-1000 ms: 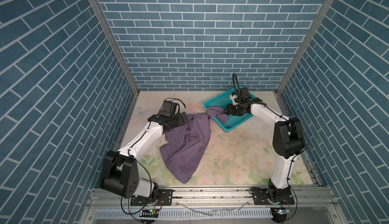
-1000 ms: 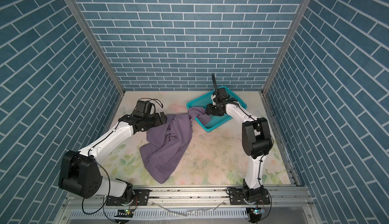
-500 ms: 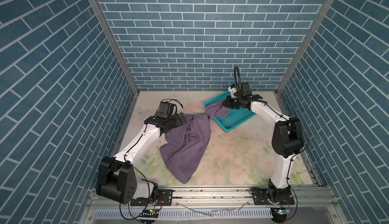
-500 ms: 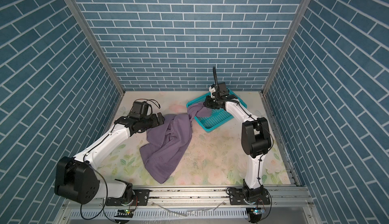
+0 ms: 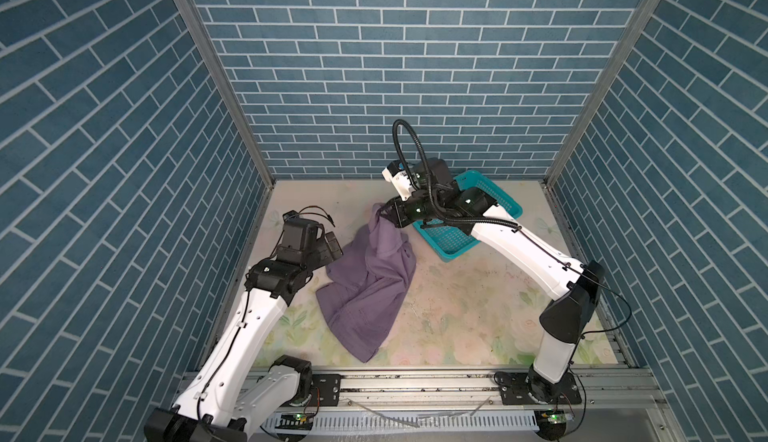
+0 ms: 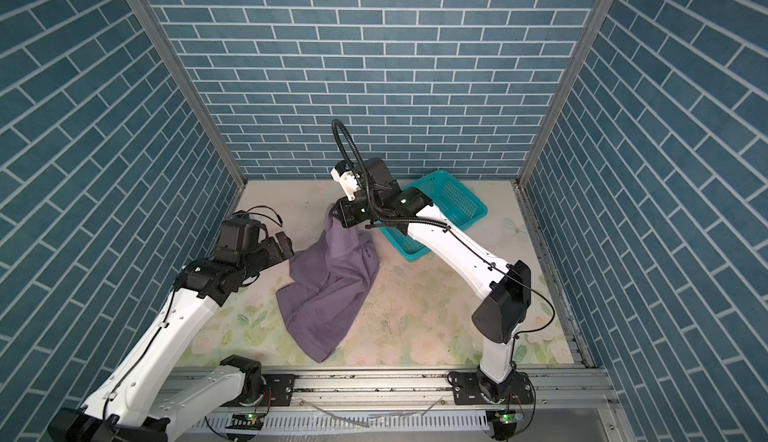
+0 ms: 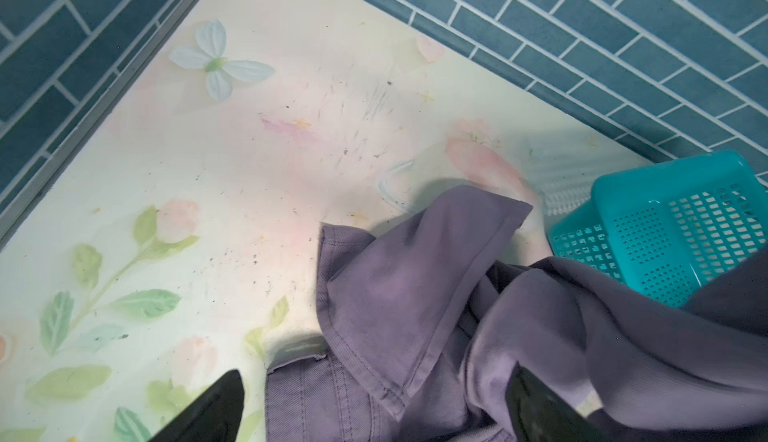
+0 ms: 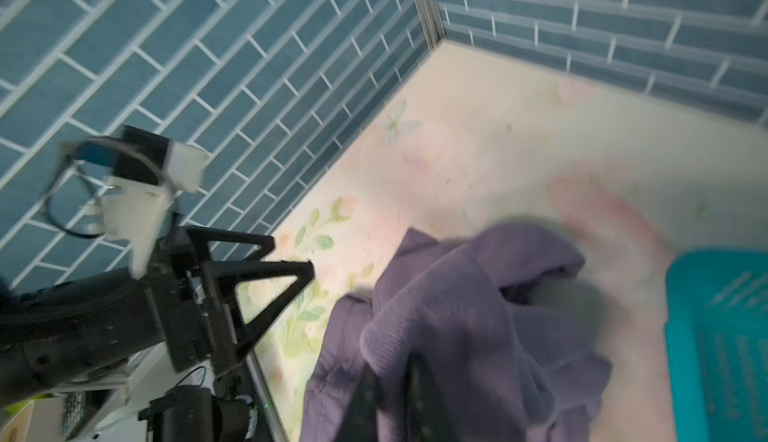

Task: Fold and stack the trousers
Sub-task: 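Release the trousers and push the teal basket farther from the robot with the right gripper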

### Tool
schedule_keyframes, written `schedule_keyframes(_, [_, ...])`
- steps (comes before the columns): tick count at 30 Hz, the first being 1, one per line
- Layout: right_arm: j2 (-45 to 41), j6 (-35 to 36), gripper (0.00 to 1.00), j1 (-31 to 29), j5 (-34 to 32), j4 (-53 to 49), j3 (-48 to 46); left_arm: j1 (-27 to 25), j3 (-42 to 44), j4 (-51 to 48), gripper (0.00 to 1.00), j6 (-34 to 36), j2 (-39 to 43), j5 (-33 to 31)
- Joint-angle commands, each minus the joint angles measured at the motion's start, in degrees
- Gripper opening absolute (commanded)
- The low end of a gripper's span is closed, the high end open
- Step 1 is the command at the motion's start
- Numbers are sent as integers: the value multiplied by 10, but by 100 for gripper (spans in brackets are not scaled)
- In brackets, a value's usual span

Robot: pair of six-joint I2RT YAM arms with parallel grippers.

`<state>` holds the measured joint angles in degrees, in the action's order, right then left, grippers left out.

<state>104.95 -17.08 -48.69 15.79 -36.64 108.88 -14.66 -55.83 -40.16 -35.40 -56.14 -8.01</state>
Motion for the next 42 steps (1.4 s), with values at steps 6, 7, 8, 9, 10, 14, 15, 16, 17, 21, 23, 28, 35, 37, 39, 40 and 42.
schedule_keyframes(6, [-74, 85, 60, 9, -313, -101, -128, 3, -6, -9, 99, -19, -48, 20])
schedule_keyframes(7, [-76, 93, 62, 12, -346, -102, -141, 3, -8, -7, 99, -21, -54, 24])
schedule_keyframes(8, [-75, 98, 63, 17, -372, -106, -153, 3, -9, -3, 99, -23, -59, 29])
schedule_keyframes(9, [-71, 99, 63, 22, -388, -109, -160, 3, -9, 1, 99, -24, -62, 32])
schedule_keyframes(10, [-65, 98, 63, 27, -397, -113, -167, 3, -9, 5, 99, -25, -64, 35])
schedule_keyframes(14, [-36, 99, 64, 35, -386, -103, -200, 3, -11, 9, 99, -26, -73, 36])
schedule_keyframes(15, [-29, 99, 64, 36, -378, -94, -205, 3, -11, 11, 99, -26, -75, 36])
schedule_keyframes(16, [-19, 99, 65, 39, -364, -84, -210, 3, -10, 14, 99, -26, -78, 37])
schedule_keyframes(17, [-9, 98, 65, 45, -351, -76, -212, 3, -9, 15, 99, -25, -80, 38])
schedule_keyframes(21, [27, 85, 65, 74, -291, -47, -212, 3, -10, 18, 99, -26, -95, 41])
schedule_keyframes(23, [41, 68, 61, 92, -249, -29, -212, 3, -8, 23, 99, -24, -100, 44])
schedule_keyframes(28, [64, 21, 49, 121, -232, 3, -217, 3, -8, 25, 99, -20, -114, 37])
schedule_keyframes(35, [69, -36, 38, 158, -279, 9, -221, 3, -23, 34, 99, -8, -144, 43])
schedule_keyframes(37, [69, -45, 36, 173, -301, 9, -221, 3, -25, 38, 99, -5, -151, 47])
schedule_keyframes(39, [70, -40, 32, 188, -307, 11, -220, 3, -25, 41, 99, -6, -158, 48])
schedule_keyframes(40, [71, -39, 31, 197, -311, 11, -217, 3, -24, 43, 99, -6, -159, 49])
schedule_keyframes(42, [74, -39, 28, 216, -316, 9, -211, 3, -24, 43, 99, -6, -163, 52])
